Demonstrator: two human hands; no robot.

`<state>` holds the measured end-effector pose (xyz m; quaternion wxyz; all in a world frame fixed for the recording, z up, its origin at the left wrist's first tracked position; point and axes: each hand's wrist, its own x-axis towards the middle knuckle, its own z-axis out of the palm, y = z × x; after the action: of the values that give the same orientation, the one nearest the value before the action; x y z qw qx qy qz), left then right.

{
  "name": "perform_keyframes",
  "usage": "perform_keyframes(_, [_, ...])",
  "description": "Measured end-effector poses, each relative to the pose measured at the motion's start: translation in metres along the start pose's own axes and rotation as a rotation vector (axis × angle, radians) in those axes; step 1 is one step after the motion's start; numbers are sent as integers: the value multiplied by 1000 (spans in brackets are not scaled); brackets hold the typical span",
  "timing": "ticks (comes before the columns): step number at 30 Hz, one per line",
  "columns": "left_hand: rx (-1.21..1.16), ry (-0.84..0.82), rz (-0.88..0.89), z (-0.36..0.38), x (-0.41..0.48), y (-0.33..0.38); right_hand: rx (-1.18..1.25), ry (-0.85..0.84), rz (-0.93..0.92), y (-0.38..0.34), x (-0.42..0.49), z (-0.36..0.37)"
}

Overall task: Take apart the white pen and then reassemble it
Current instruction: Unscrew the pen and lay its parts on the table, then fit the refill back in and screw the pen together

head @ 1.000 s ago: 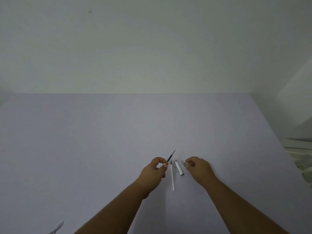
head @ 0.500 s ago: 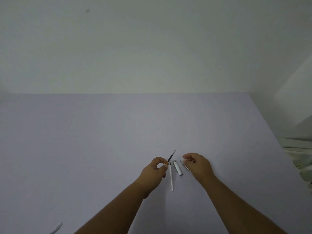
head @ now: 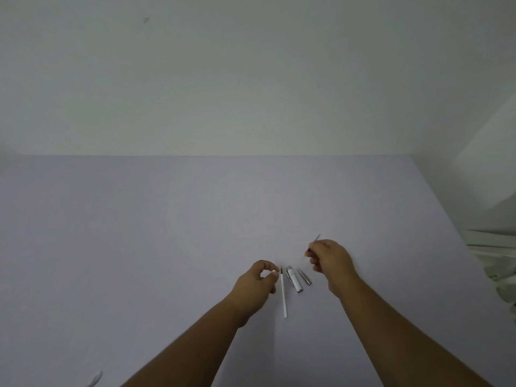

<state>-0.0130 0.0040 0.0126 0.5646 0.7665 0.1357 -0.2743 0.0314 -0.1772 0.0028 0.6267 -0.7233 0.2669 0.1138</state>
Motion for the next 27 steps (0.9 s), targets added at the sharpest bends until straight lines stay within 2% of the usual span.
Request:
perform_keyframes(4, [-14, 13, -25, -4, 0, -3, -610, 17, 23, 17, 15, -12])
perform_keyframes(6, [-18, 20, -26, -5, 0, -4, -726, -17, 50, 27, 16, -11])
perform_keyframes(16, [-30, 31, -39, -7, -3, -5, -922, 5, 44, 39, 11, -9])
perform_keyframes(27, [-44, 27, -53, -11, -4, -7, -842, 76, 16, 39, 5, -7])
